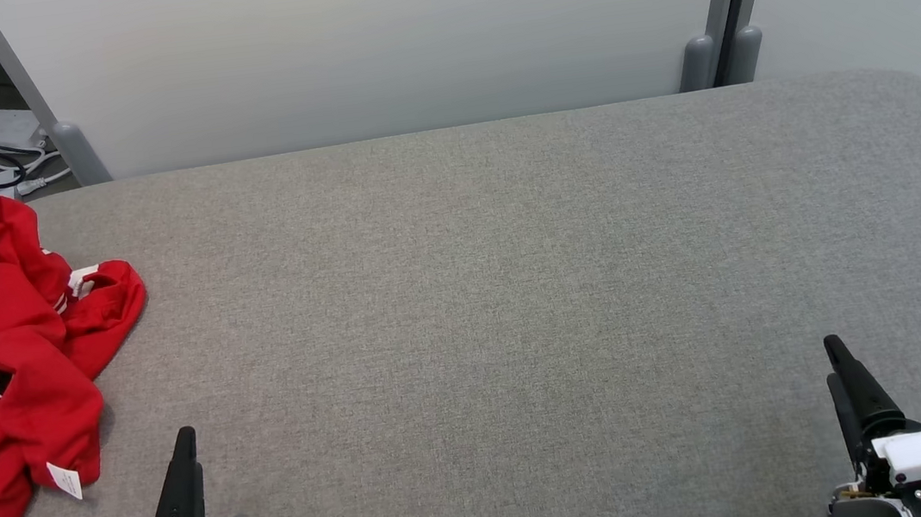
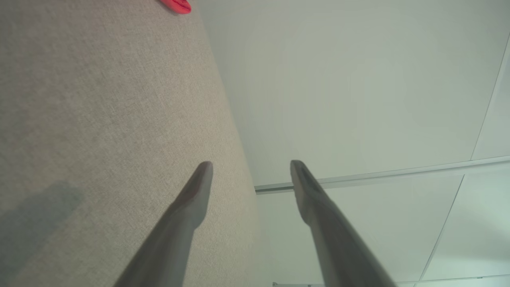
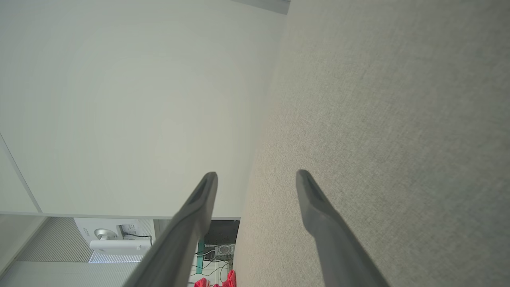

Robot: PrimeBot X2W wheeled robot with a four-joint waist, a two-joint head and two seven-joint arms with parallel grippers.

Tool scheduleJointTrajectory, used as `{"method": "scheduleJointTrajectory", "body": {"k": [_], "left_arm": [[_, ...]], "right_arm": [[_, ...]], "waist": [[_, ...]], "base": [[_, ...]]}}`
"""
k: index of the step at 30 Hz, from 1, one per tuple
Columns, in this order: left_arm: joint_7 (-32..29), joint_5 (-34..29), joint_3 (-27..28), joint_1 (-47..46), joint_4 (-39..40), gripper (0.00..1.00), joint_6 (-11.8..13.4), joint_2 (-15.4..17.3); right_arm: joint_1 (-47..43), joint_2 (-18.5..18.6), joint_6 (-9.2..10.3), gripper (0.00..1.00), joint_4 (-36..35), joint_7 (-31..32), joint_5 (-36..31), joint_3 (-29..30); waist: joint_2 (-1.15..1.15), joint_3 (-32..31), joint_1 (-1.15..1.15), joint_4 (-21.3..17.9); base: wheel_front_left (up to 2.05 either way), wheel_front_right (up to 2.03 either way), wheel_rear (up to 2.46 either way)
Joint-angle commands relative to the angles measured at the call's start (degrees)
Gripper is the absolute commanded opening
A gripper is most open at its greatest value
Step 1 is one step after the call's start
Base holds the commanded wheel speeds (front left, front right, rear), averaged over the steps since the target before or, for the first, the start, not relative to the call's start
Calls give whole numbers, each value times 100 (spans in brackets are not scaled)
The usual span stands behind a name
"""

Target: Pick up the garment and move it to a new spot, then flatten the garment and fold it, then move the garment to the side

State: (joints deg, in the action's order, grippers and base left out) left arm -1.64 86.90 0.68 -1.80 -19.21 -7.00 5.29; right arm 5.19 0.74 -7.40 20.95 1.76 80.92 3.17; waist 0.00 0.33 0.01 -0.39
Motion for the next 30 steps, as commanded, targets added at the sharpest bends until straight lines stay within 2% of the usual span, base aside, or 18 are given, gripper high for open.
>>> {"method": "scheduleJointTrajectory", "body": {"k": [1,30], "left_arm": [[54,-114,27,-320,114,100,-15,132],[543,-2518,-32,-591,-41,100,-25,443]], "right_arm": [[299,95,-3,100,-146,-67,-130,-45],[774,131,-5,100,90,-554,-2403,-396]], "waist": [[0,0,-1,0],[0,33,-1,-72]], "base": [[0,0,0],[0,0,0]]}}
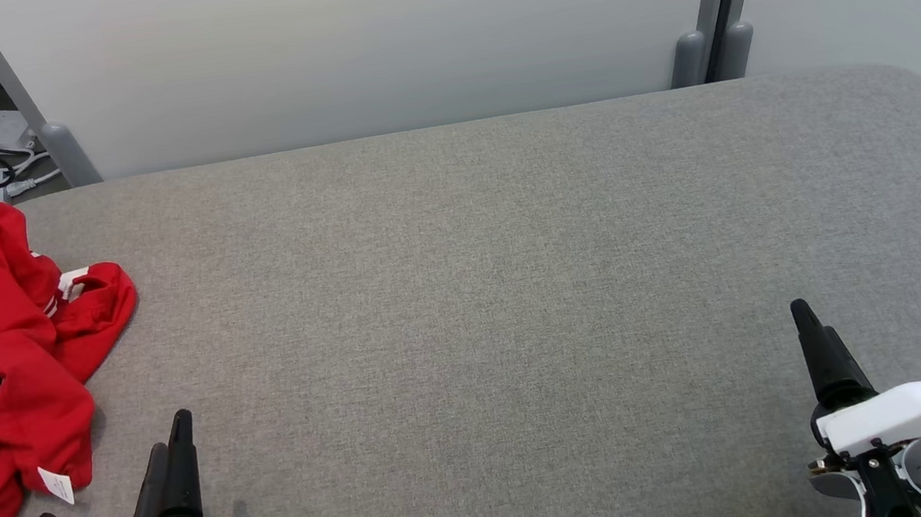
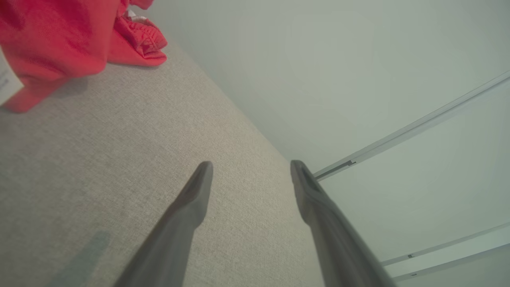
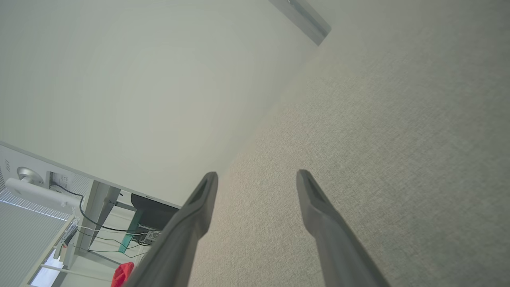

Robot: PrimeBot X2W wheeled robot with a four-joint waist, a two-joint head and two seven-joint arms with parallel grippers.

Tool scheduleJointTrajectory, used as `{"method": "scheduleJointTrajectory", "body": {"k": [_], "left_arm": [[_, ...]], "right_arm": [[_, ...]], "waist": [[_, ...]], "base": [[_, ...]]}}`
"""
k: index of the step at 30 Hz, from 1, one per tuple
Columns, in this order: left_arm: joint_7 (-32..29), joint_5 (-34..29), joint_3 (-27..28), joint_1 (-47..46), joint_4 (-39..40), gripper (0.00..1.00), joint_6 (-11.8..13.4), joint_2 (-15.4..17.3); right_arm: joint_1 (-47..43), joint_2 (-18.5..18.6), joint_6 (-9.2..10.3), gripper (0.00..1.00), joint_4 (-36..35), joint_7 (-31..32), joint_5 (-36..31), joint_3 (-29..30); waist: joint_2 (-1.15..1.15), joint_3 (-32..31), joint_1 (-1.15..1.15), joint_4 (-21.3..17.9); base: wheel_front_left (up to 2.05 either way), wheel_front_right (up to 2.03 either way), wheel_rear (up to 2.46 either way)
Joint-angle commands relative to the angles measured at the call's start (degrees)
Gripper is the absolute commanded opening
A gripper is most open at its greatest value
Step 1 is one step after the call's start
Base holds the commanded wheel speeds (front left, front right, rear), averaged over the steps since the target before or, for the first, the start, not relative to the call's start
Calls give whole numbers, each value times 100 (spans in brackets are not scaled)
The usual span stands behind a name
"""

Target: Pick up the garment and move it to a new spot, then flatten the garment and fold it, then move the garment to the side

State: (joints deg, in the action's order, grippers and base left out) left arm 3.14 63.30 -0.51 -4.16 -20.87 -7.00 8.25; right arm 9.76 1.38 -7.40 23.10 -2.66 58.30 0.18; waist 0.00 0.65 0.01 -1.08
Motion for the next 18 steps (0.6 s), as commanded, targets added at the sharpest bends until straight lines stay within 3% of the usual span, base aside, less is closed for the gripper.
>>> {"method": "scheduleJointTrajectory", "body": {"k": [1,18], "left_arm": [[82,-237,83,-361,122,100,-25,157],[351,-1294,66,-493,85,100,-31,322]], "right_arm": [[336,68,-5,100,-122,-129,-208,-110],[590,88,-6,100,14,-398,-1301,-265]], "waist": [[0,3,0,-7],[0,20,0,-49]], "base": [[0,0,0],[0,0,0]]}}
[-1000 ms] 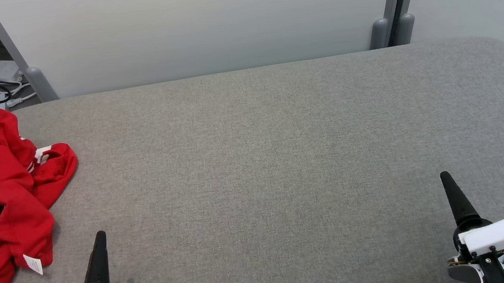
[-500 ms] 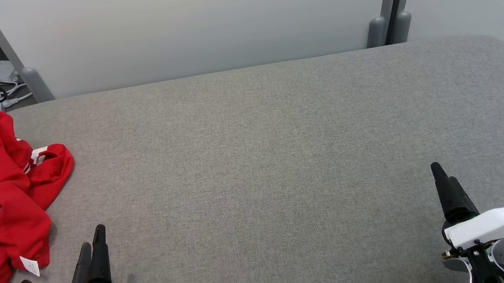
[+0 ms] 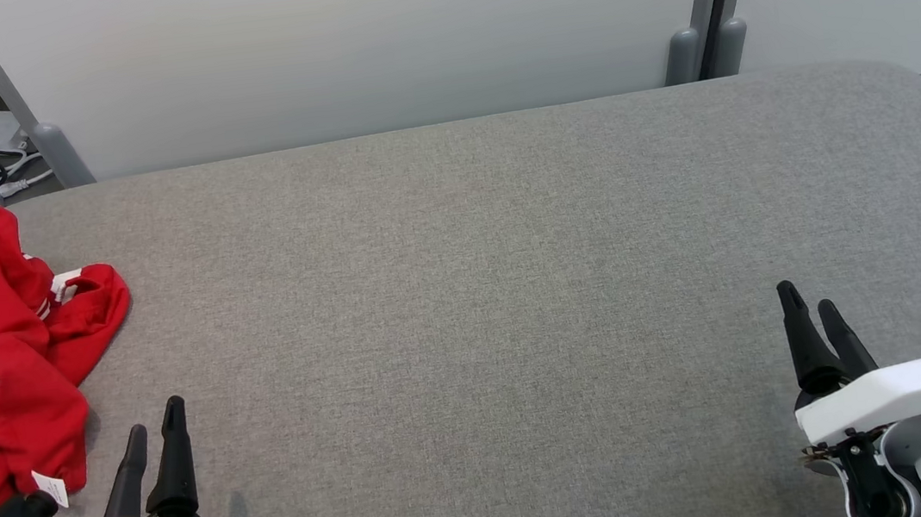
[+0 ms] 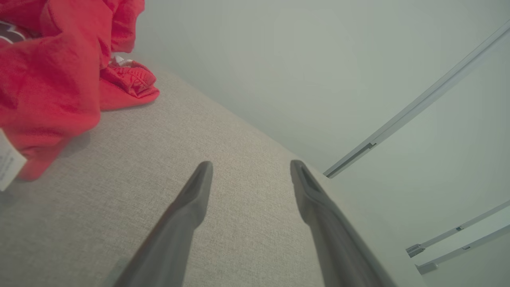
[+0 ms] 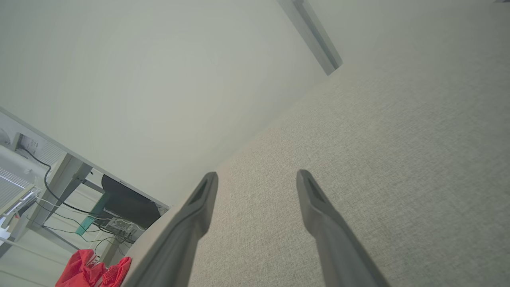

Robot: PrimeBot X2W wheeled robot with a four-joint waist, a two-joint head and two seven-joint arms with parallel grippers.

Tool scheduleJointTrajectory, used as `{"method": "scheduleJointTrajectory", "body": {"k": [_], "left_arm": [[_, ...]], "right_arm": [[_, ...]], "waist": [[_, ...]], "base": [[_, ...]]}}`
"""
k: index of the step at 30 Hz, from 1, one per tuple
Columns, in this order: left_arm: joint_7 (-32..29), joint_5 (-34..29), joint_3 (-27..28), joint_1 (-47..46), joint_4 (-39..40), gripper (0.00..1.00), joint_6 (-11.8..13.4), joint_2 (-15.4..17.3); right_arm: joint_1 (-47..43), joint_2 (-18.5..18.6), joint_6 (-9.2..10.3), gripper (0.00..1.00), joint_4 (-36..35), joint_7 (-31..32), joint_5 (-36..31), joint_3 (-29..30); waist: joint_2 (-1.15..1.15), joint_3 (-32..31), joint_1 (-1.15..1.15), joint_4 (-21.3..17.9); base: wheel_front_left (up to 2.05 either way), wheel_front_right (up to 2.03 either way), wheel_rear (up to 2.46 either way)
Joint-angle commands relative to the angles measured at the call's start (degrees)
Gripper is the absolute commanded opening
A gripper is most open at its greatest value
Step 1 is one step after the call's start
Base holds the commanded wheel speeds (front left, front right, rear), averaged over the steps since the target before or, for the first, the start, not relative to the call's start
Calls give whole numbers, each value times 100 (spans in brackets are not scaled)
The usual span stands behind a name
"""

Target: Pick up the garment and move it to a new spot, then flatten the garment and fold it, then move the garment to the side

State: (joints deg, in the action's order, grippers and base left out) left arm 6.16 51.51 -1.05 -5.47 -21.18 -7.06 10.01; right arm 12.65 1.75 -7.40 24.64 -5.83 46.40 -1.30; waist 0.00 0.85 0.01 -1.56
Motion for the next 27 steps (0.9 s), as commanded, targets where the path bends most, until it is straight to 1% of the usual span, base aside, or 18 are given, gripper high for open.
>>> {"method": "scheduleJointTrajectory", "body": {"k": [1,27], "left_arm": [[65,-174,130,-371,111,100,-26,152],[502,-1978,200,-533,182,100,-35,375]], "right_arm": [[317,52,-6,100,-133,-98,-177,-126],[668,84,-7,100,37,-535,-1987,-342]], "waist": [[0,2,0,-4],[0,38,0,-78]], "base": [[0,0,0],[0,0,0]]}}
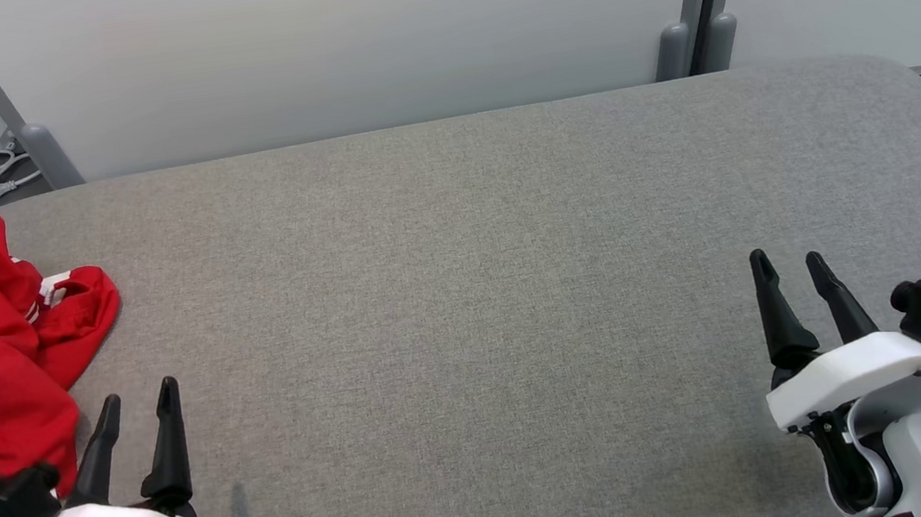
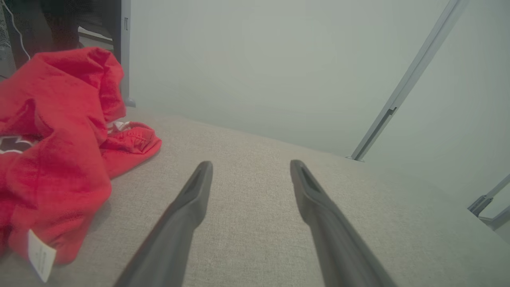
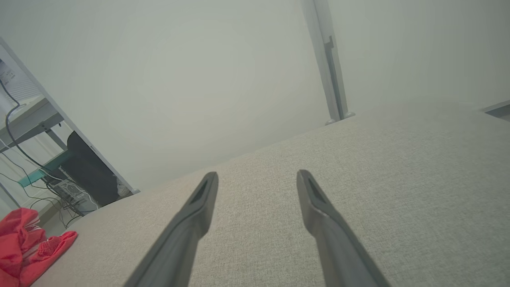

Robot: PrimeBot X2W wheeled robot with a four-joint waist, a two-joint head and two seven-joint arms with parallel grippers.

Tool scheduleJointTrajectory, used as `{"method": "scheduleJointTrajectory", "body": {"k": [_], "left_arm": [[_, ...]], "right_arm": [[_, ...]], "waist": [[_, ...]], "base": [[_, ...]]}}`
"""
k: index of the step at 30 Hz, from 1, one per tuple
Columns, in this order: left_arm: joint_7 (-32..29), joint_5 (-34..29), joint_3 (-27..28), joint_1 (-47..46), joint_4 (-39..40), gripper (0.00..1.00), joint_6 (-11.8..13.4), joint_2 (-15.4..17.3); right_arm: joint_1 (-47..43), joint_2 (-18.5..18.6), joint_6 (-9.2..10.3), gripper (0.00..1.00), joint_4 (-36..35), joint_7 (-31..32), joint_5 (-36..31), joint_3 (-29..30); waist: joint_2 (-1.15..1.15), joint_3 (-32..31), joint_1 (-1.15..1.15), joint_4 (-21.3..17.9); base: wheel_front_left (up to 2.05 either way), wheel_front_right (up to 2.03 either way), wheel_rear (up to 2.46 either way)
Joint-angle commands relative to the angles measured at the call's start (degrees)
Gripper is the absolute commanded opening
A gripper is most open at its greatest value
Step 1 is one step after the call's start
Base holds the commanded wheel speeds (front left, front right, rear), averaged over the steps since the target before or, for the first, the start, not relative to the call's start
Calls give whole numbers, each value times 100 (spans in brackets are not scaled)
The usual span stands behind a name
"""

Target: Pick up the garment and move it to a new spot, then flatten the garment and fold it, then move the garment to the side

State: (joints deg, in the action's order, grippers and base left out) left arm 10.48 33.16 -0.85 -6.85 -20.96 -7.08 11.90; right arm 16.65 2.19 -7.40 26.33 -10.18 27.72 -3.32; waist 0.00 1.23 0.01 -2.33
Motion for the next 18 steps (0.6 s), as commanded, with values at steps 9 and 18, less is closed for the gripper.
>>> {"method": "scheduleJointTrajectory", "body": {"k": [9,18], "left_arm": [[221,-771,208,-474,161,100,-36,284],[356,-1284,223,-522,-19,100,-39,339]], "right_arm": [[418,52,-8,100,-69,-251,-800,-213],[503,61,-9,100,7,-385,-1415,-161]], "waist": [[0,38,0,-27],[0,22,0,-45]], "base": [[0,0,0],[0,0,0]]}}
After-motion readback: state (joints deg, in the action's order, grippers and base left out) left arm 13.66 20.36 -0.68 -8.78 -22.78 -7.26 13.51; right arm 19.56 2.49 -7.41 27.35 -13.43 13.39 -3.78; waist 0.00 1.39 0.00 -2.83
